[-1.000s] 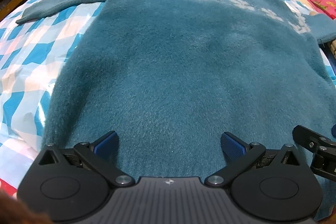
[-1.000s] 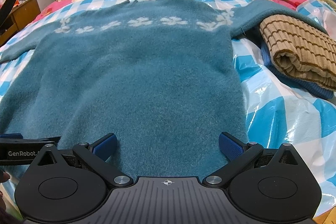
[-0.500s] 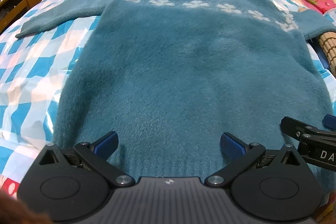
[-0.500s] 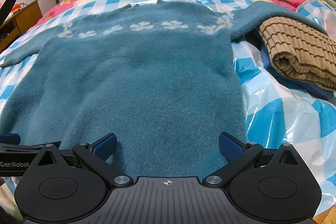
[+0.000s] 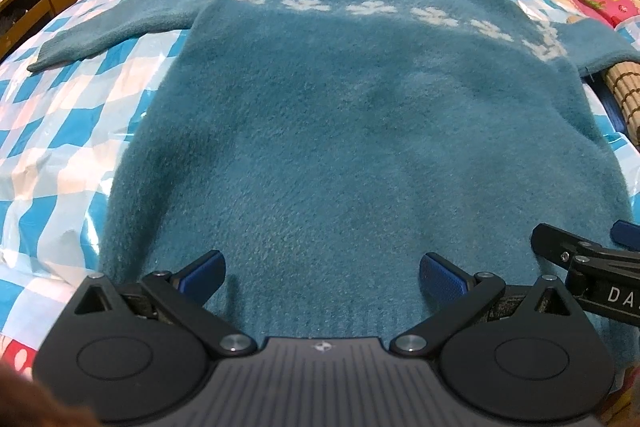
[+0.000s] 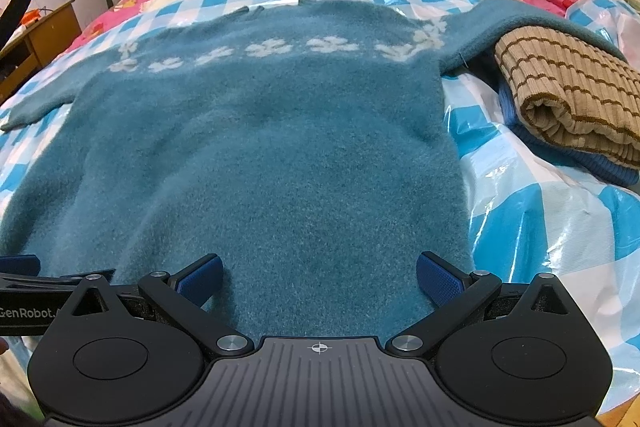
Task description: Fold small clothes
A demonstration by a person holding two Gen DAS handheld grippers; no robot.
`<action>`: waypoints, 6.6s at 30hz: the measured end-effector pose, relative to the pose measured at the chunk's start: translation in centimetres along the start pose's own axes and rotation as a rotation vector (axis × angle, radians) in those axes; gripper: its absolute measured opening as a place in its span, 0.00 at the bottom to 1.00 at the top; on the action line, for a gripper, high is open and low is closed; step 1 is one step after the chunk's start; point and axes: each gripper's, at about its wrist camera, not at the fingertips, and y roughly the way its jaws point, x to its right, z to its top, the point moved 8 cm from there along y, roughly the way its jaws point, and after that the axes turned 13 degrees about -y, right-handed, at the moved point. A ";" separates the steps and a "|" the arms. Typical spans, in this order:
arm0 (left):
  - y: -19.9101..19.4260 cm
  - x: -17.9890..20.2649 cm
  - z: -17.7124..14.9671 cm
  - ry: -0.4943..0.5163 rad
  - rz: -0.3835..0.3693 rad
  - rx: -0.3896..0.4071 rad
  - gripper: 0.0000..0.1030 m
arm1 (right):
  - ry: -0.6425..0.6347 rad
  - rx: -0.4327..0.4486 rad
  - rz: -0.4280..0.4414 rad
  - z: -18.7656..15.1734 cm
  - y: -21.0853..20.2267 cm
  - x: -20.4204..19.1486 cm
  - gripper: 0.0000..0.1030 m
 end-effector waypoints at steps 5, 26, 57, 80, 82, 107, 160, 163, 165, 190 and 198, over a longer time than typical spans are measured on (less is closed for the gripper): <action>-0.4 0.3 0.3 0.005 -0.009 0.013 1.00 | 0.013 0.015 0.004 0.3 -0.4 0.2 1.00; -0.3 2.0 2.3 0.035 -0.022 0.028 1.00 | 0.073 0.045 0.036 1.6 -1.0 1.5 0.99; -0.6 11.6 7.4 0.149 -0.150 0.079 1.00 | 0.215 0.163 -0.033 7.9 -2.7 11.8 0.84; 0.8 25.8 8.5 0.274 -0.318 0.087 1.00 | 1.129 0.334 0.036 3.2 2.0 40.4 0.66; 1.0 26.1 8.3 0.282 -0.312 0.079 1.00 | 1.152 0.330 0.052 3.4 3.2 41.0 0.66; 0.3 17.6 8.7 0.169 -0.296 0.097 1.00 | 0.774 0.535 0.096 18.6 -1.2 33.3 0.10; 3.6 -3.2 8.9 -0.062 -0.087 0.230 1.00 | 0.338 0.103 -0.015 16.7 13.2 11.8 0.17; 3.4 -3.3 9.0 -0.061 -0.088 0.235 1.00 | 0.288 0.100 -0.061 17.4 12.3 10.9 0.26; 3.2 -3.7 9.3 -0.079 -0.087 0.243 1.00 | 0.229 0.136 -0.052 18.4 11.3 9.2 0.28; 1.1 -17.5 18.4 -0.243 0.082 0.436 1.00 | -0.350 0.186 0.224 23.2 16.5 -13.6 0.16; 3.8 -27.6 23.8 -0.520 0.127 0.429 1.00 | -0.248 0.206 0.301 22.8 16.1 -13.2 0.28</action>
